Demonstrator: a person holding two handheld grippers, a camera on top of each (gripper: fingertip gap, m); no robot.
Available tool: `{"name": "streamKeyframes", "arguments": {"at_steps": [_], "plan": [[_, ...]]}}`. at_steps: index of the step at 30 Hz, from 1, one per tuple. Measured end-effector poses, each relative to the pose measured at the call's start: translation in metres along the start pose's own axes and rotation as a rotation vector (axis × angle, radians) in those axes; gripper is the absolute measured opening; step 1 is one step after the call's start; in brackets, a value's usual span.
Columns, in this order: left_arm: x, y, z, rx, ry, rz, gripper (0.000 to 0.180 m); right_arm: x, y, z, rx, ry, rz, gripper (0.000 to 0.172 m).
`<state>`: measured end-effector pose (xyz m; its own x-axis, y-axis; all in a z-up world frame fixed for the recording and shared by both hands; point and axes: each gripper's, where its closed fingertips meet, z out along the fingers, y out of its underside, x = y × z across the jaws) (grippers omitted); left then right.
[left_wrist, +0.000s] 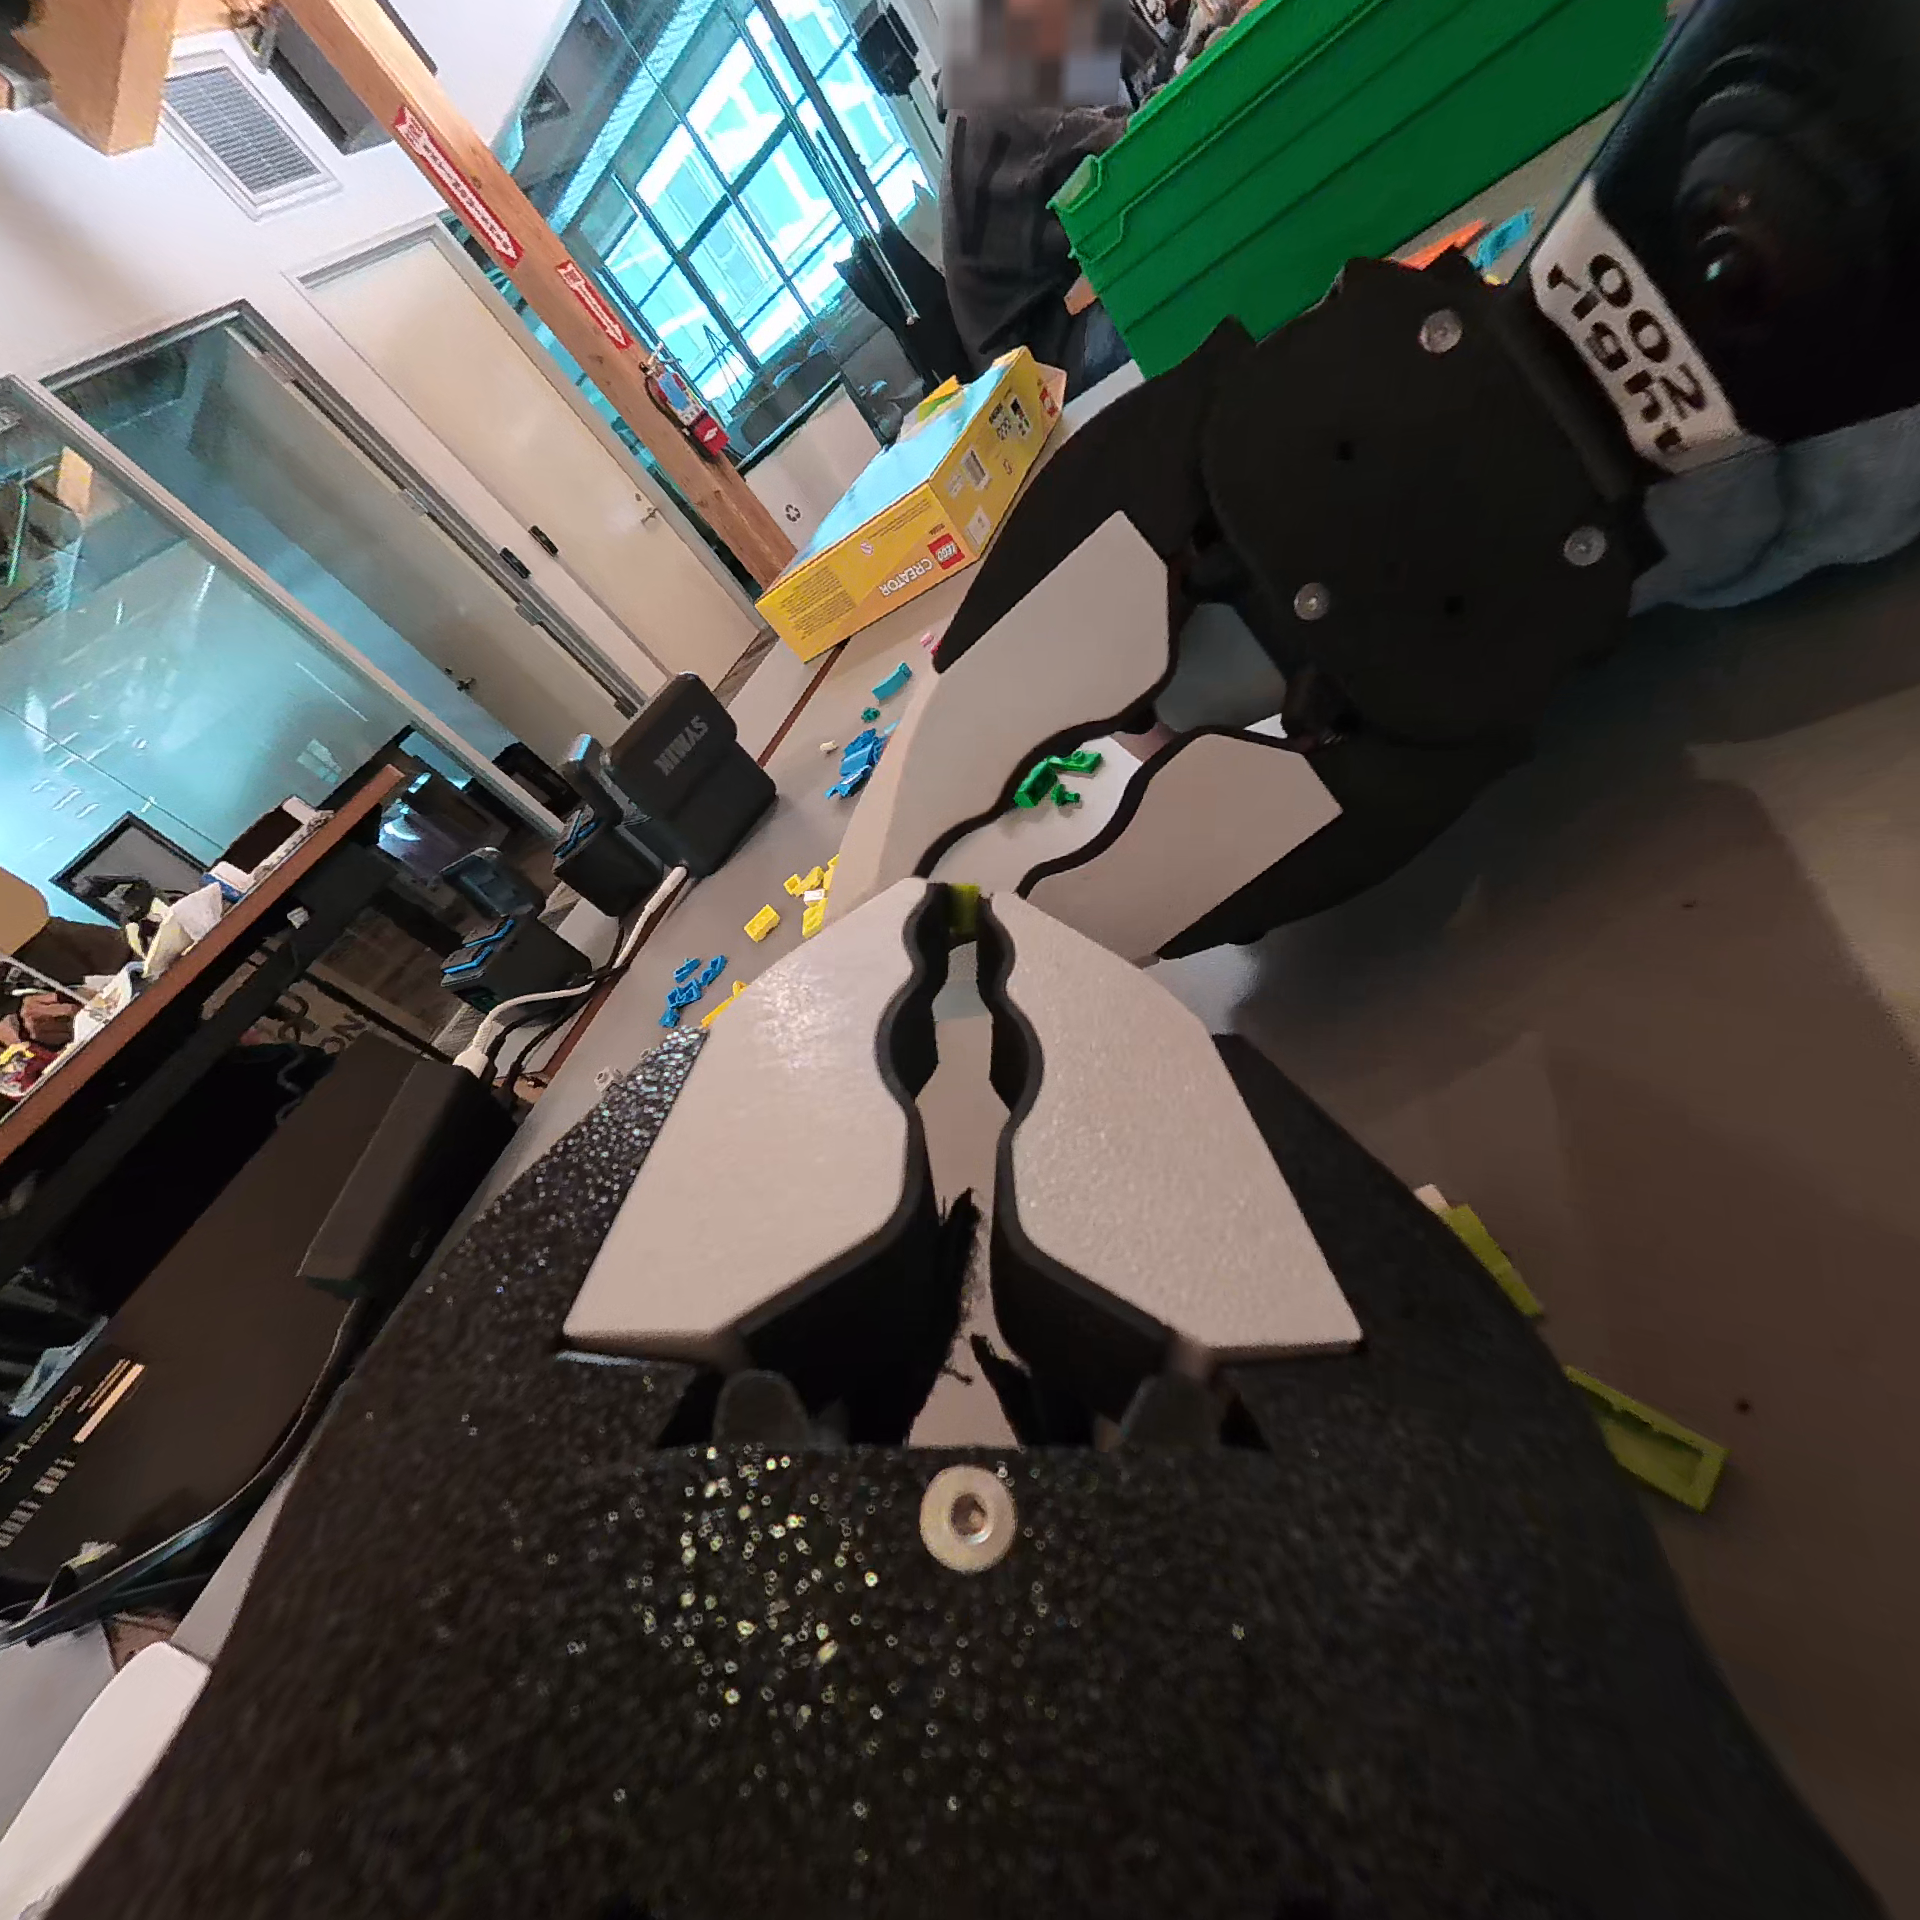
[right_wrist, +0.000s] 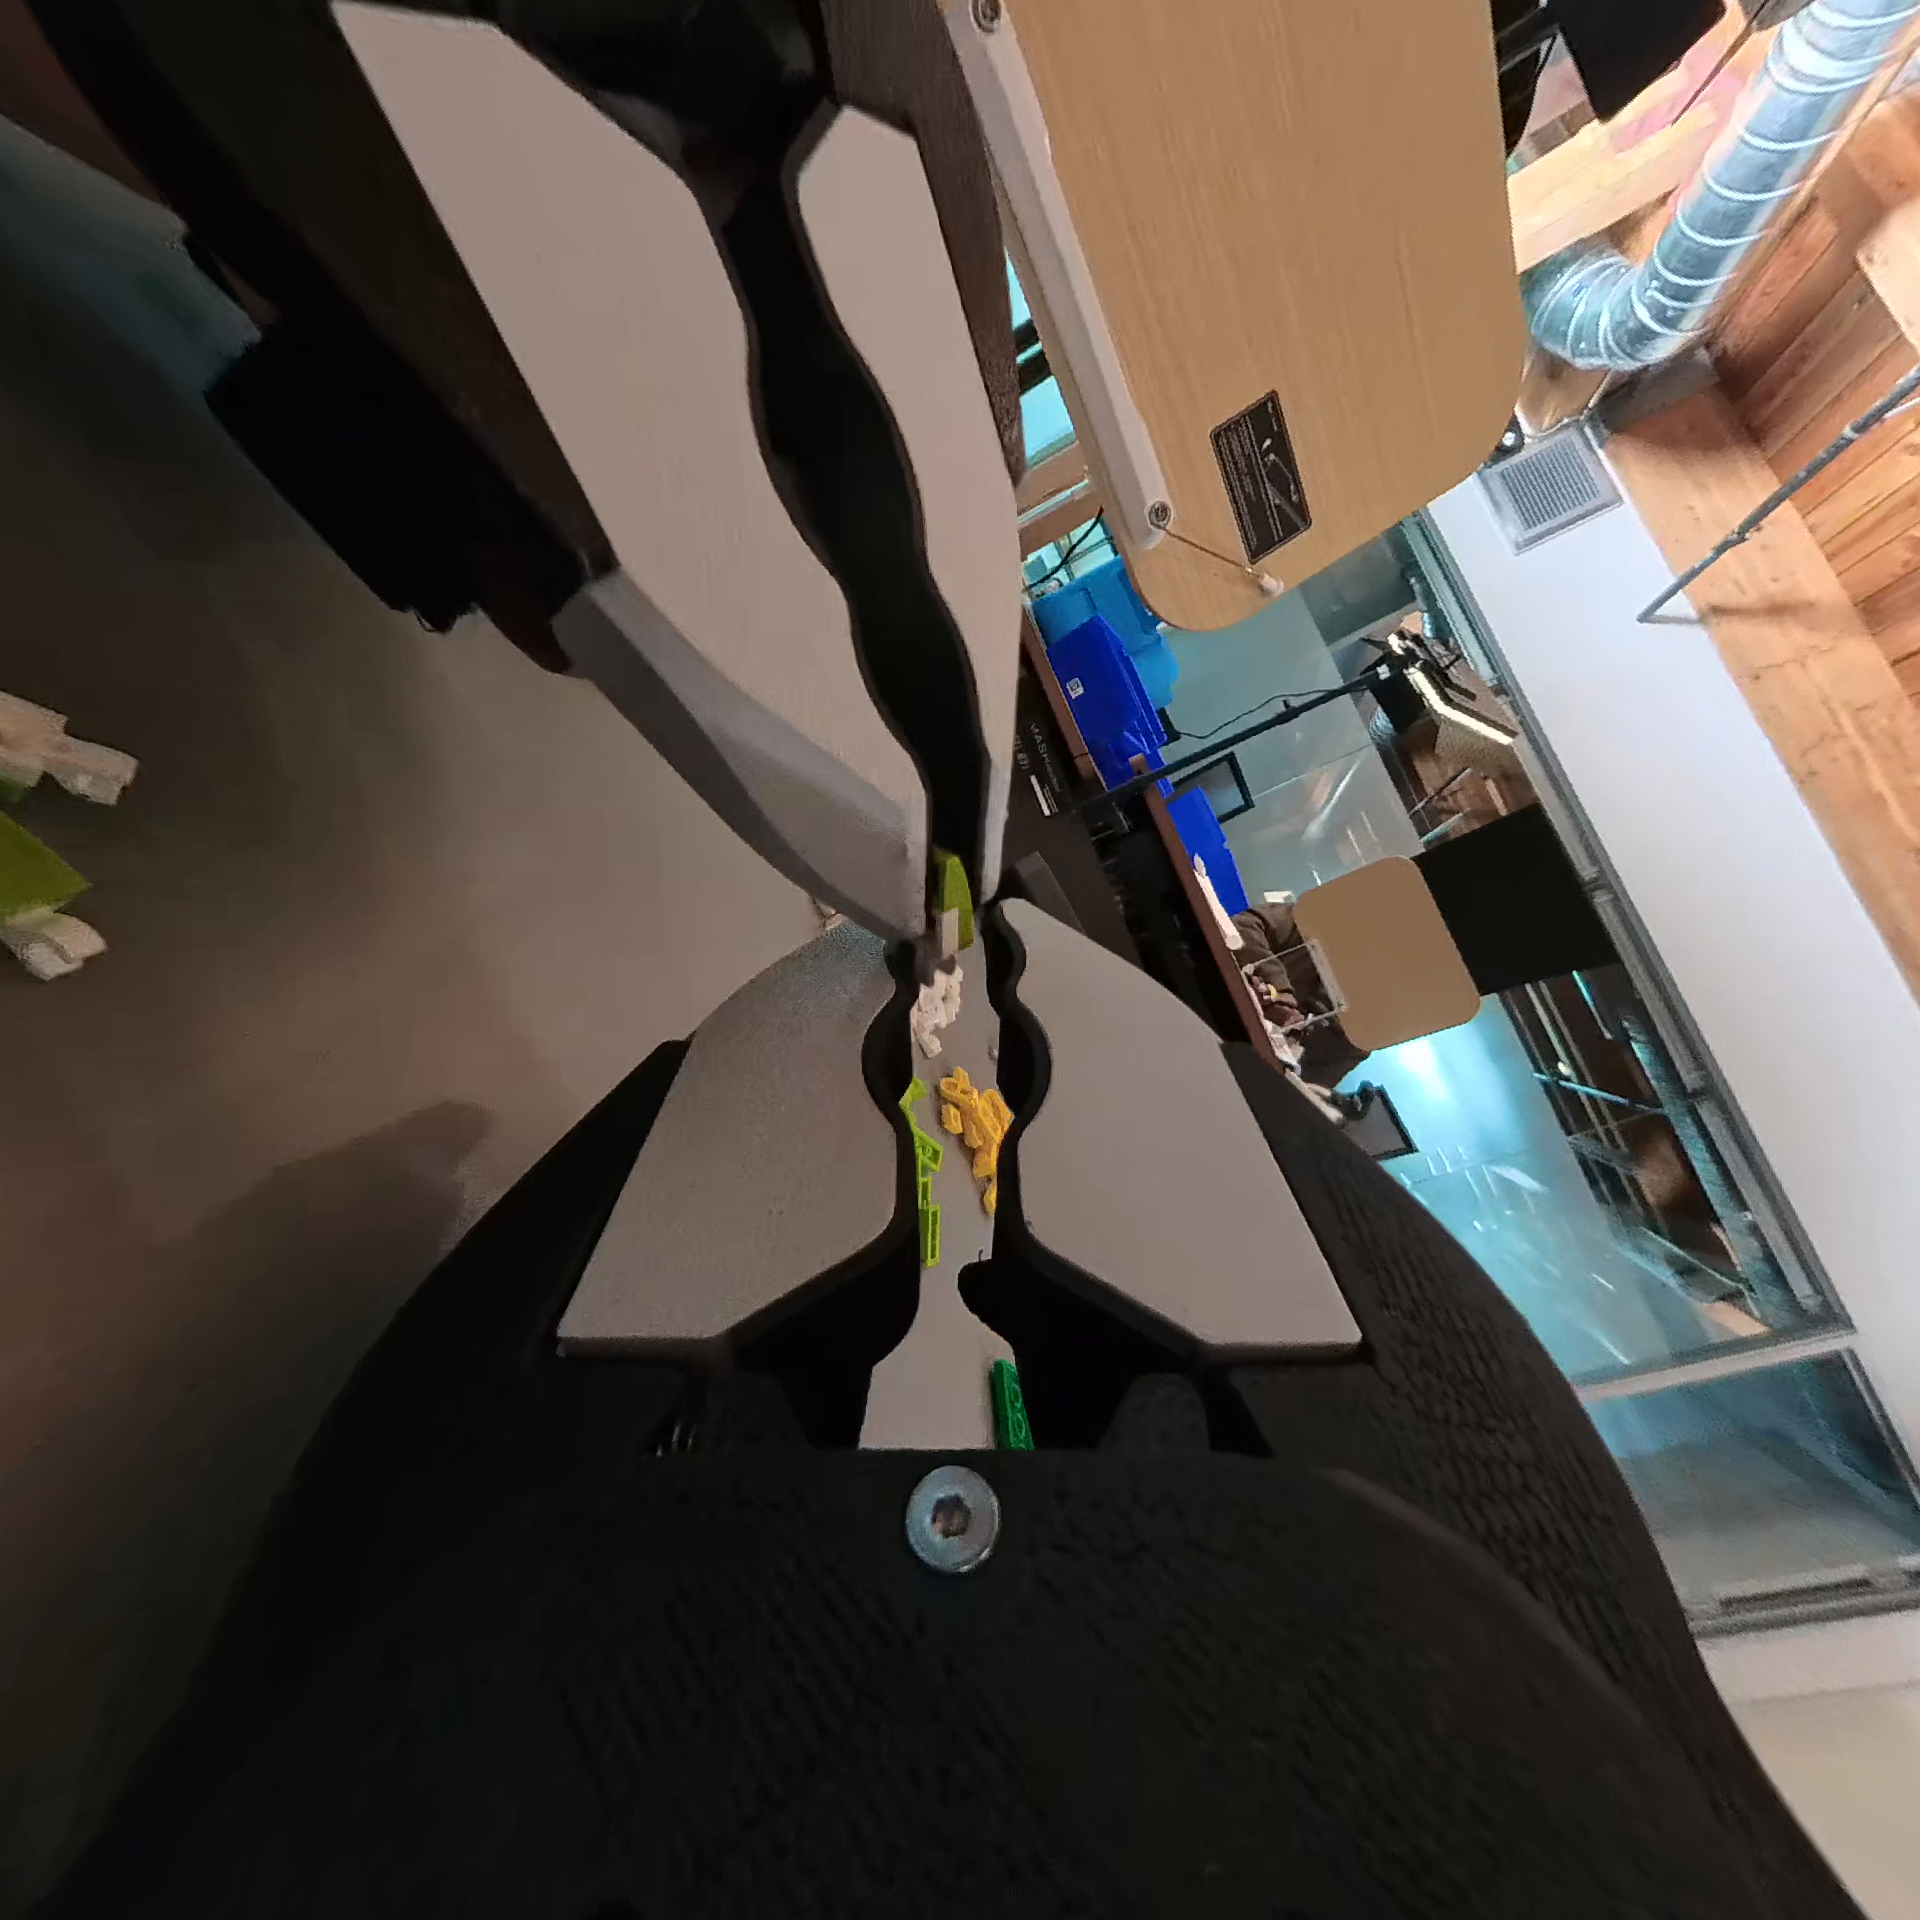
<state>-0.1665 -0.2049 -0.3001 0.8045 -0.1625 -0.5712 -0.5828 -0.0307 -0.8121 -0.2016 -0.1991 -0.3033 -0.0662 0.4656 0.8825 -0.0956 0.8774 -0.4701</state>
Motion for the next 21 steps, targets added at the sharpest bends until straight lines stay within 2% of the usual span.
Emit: {"name": "streamKeyframes", "arguments": {"at_steps": [6, 8, 13, 21], "plan": [[-0.002, -0.001, -0.001, 0.005, -0.010, 0.006, 0.004, -0.004, 0.003, 0.002, -0.023, -0.015, -0.033, 0.007], [-0.001, -0.001, -0.001, 0.002, -0.007, 0.012, 0.004, -0.001, 0.004, 0.002, -0.026, 0.002, -0.032, 0.000], [-0.004, 0.000, 0.000, 0.000, -0.042, 0.018, 0.005, 0.002, 0.006, 0.003, -0.057, 0.033, -0.085, 0.000], [-0.006, 0.001, 0.001, 0.001, -0.046, -0.067, 0.006, 0.015, 0.011, 0.002, -0.096, 0.114, -0.144, 0.000]]}}
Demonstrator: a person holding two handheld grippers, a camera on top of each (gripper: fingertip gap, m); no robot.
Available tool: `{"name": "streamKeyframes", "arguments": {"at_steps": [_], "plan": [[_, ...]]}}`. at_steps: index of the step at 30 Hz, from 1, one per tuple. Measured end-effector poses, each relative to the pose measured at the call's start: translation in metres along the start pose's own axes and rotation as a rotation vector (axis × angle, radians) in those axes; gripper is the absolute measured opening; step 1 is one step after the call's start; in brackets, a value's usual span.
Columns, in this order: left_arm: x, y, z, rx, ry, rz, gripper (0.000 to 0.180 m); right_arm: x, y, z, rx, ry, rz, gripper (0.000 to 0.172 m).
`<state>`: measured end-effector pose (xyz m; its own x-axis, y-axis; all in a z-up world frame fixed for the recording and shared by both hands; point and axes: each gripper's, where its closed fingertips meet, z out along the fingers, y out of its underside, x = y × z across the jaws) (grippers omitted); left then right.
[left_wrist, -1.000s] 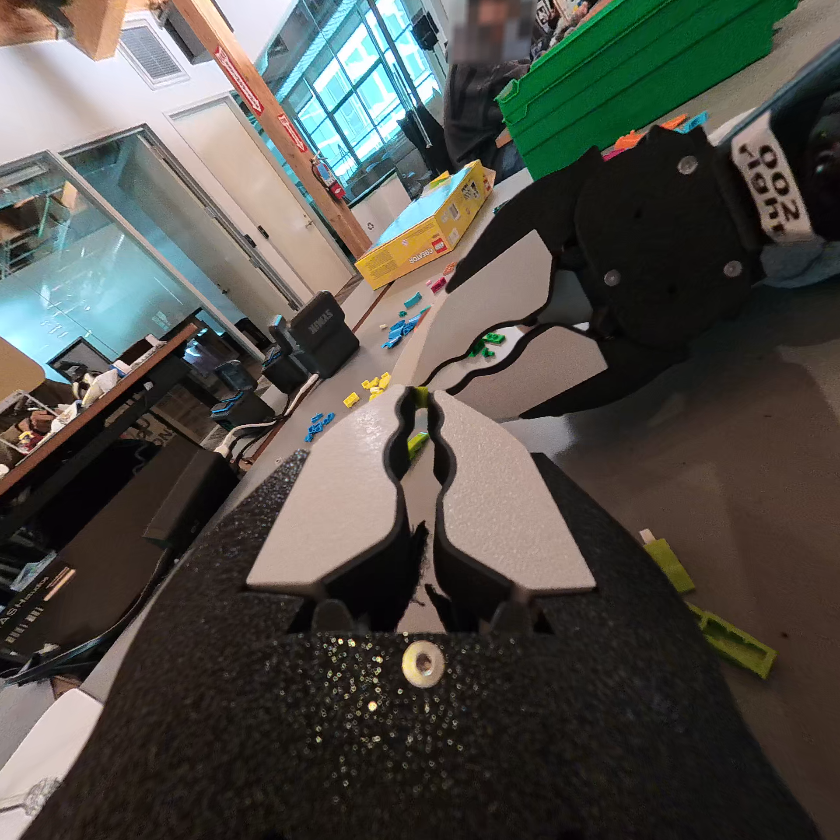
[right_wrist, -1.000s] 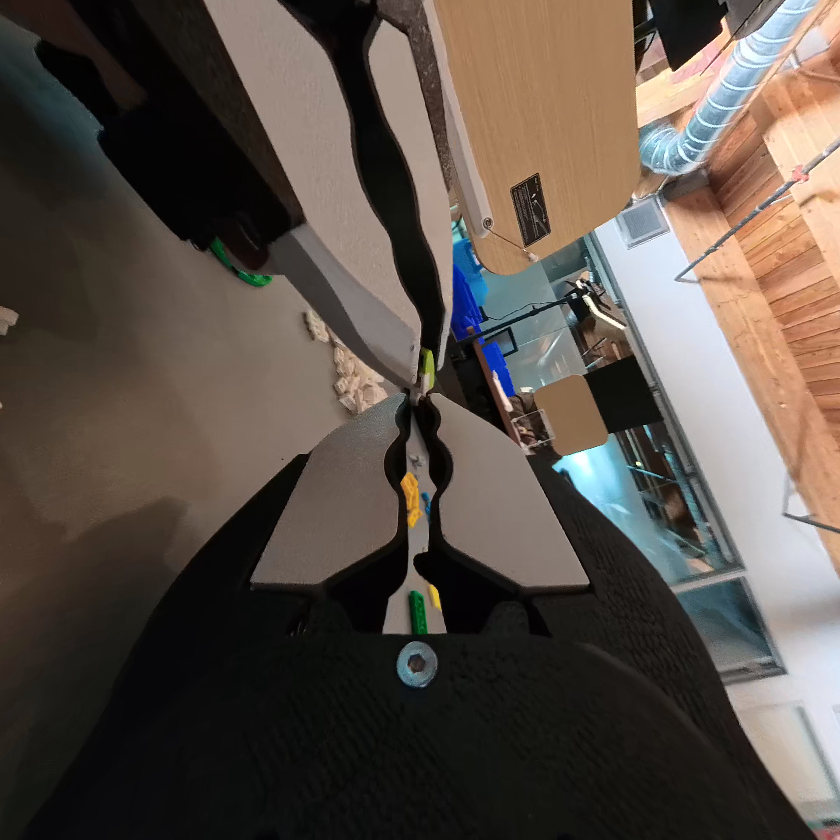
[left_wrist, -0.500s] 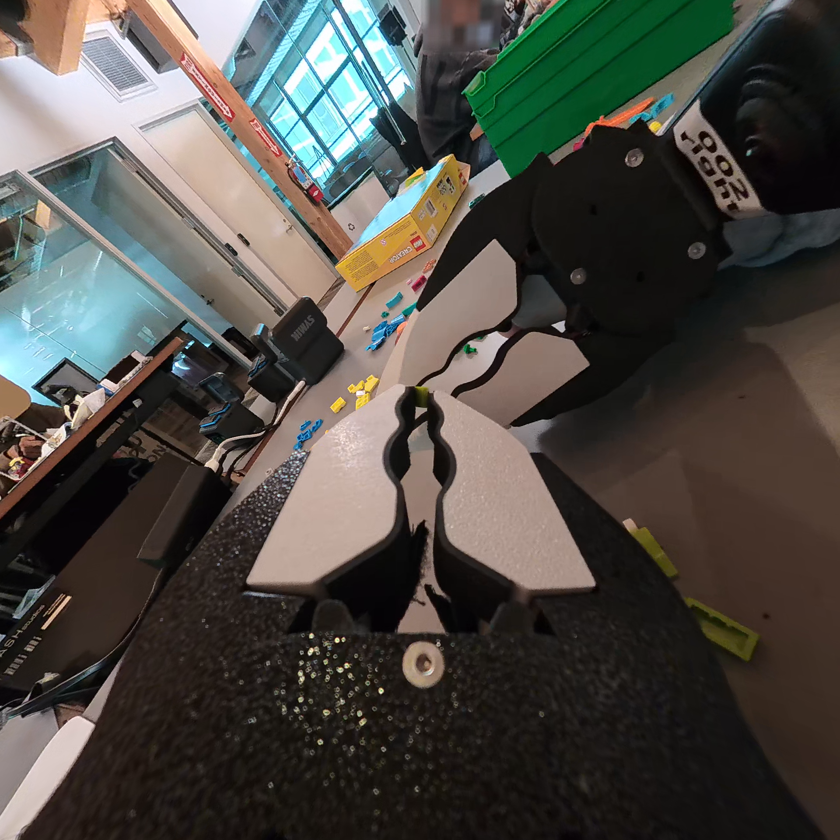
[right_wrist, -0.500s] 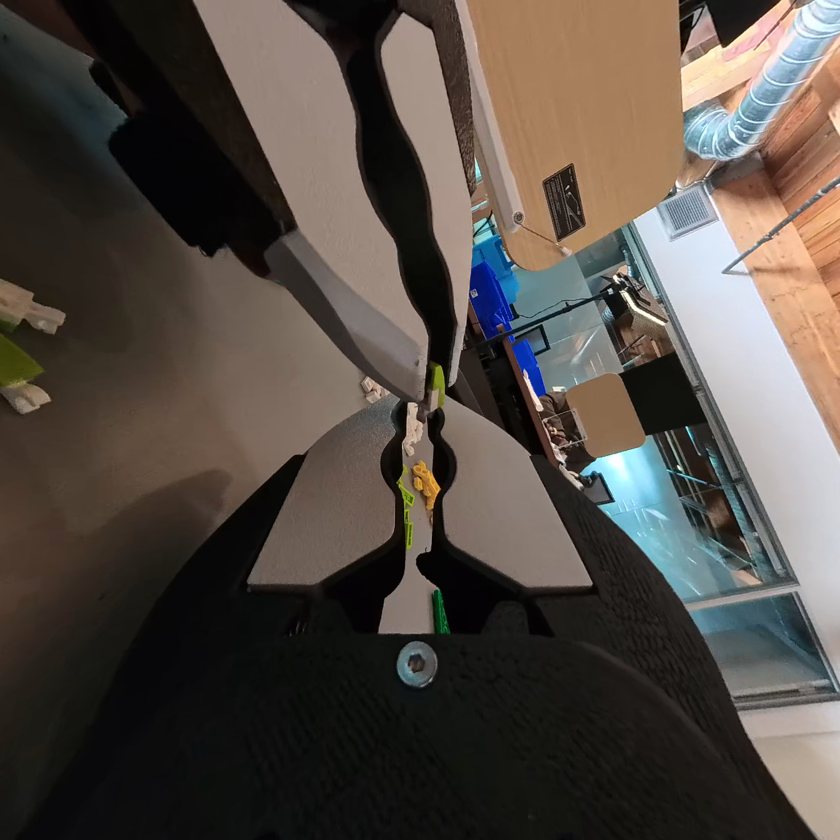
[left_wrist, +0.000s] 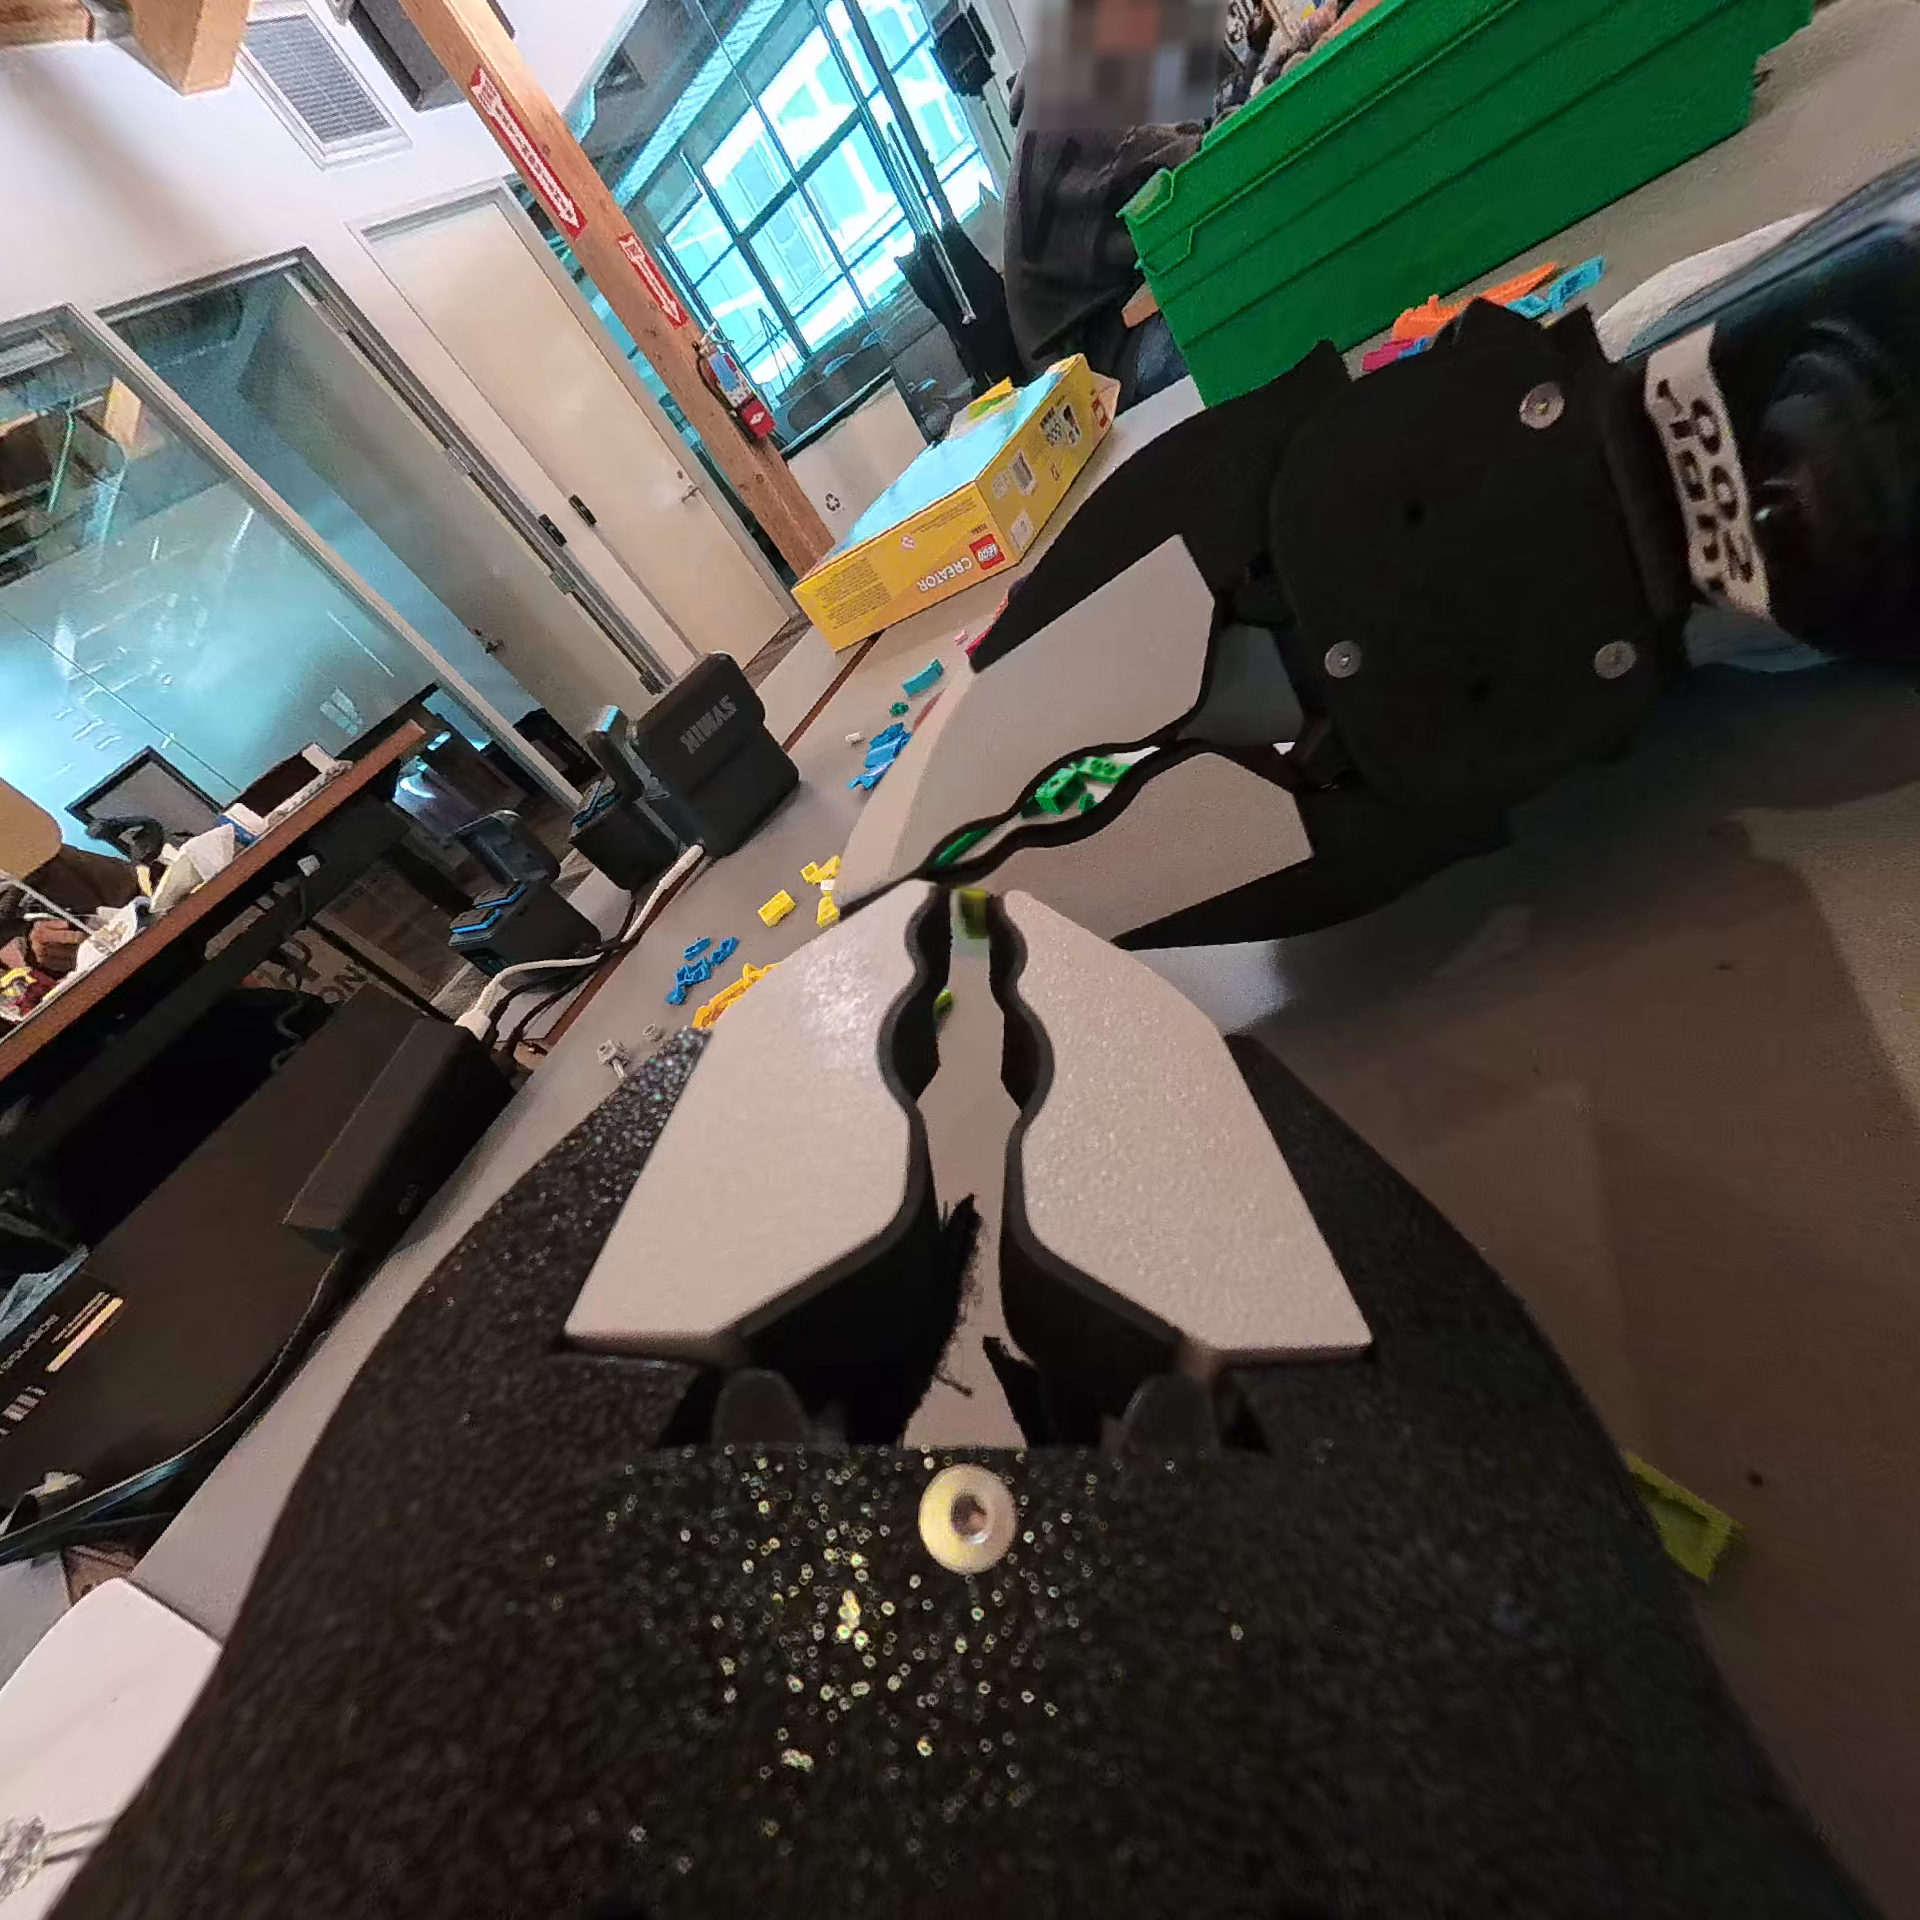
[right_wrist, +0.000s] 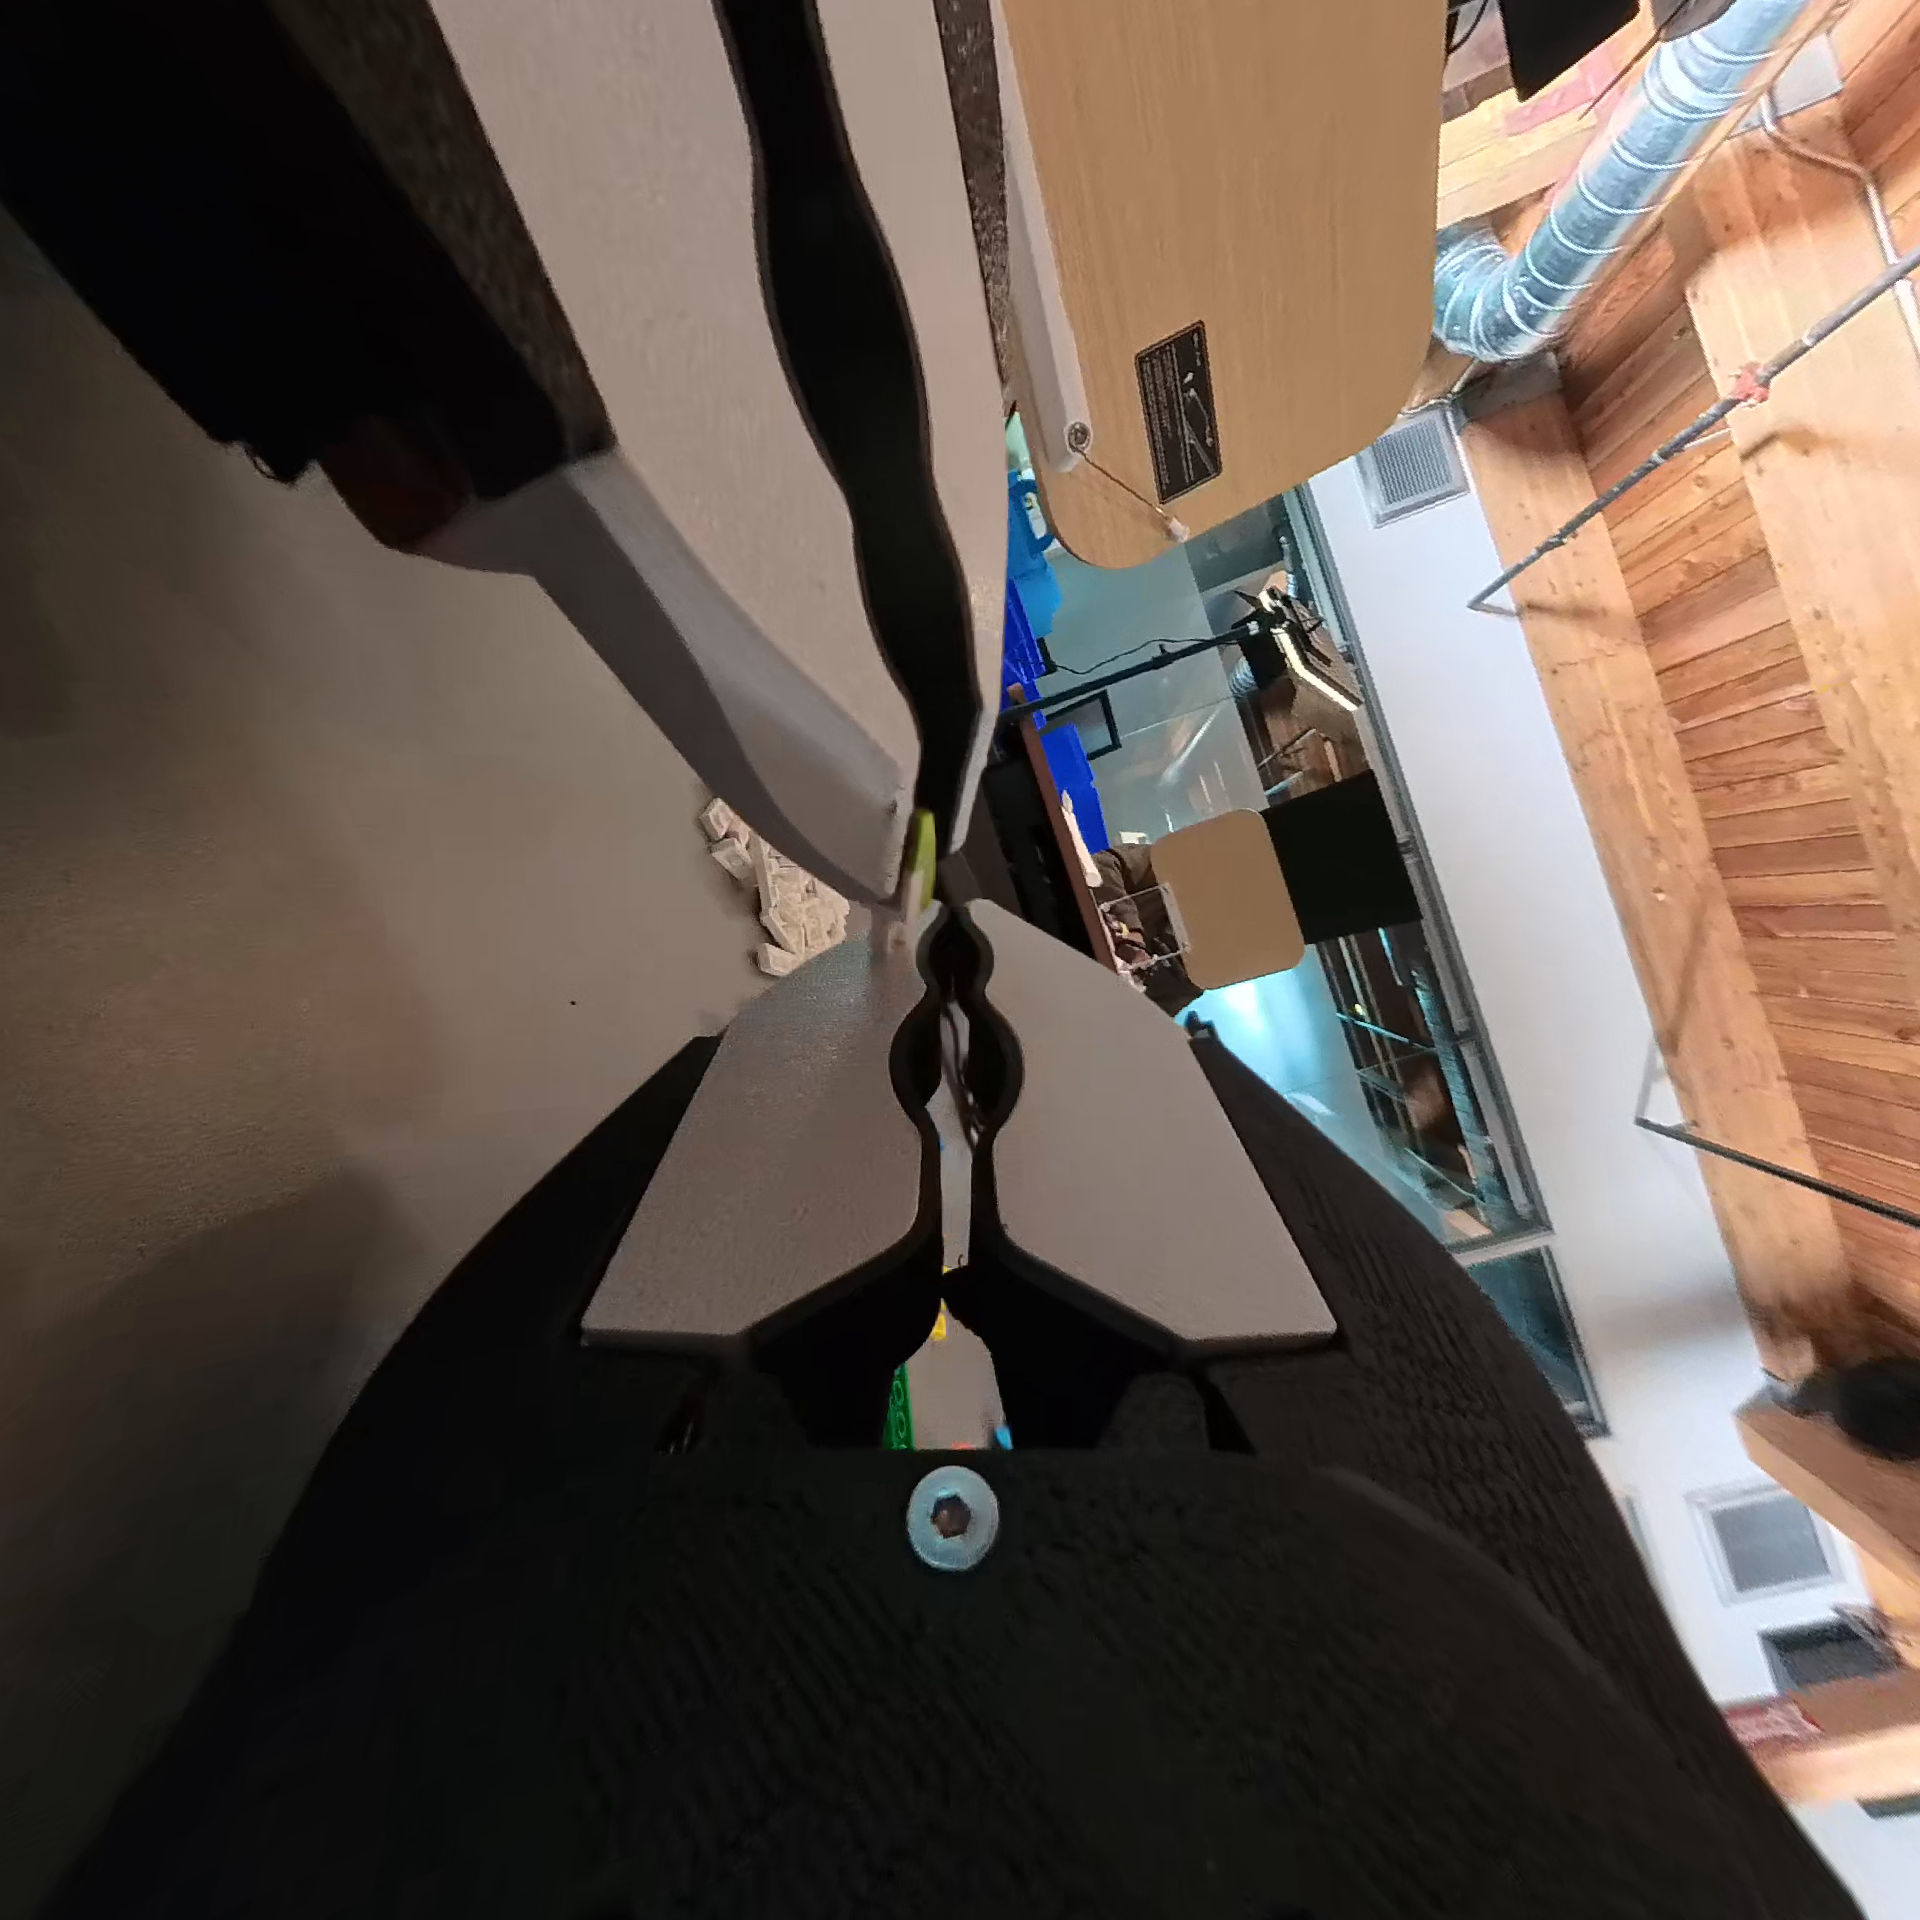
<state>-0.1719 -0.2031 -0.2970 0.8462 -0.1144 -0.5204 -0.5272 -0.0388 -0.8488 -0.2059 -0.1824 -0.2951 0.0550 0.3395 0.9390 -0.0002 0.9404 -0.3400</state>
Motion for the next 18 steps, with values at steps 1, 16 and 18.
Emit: {"name": "streamKeyframes", "arguments": {"at_steps": [1, 16, 18], "plan": [[0.000, 0.000, 0.000, -0.002, 0.000, -0.002, 0.006, 0.001, 0.000, 0.000, -0.001, 0.005, -0.004, 0.000], [-0.024, -0.004, -0.006, 0.028, -0.049, -0.224, 0.004, -0.012, -0.009, -0.002, 0.061, -0.139, 0.211, 0.020], [-0.025, -0.009, -0.007, 0.075, -0.022, -0.298, 0.004, -0.008, -0.015, -0.005, 0.099, -0.136, 0.254, 0.020]]}}
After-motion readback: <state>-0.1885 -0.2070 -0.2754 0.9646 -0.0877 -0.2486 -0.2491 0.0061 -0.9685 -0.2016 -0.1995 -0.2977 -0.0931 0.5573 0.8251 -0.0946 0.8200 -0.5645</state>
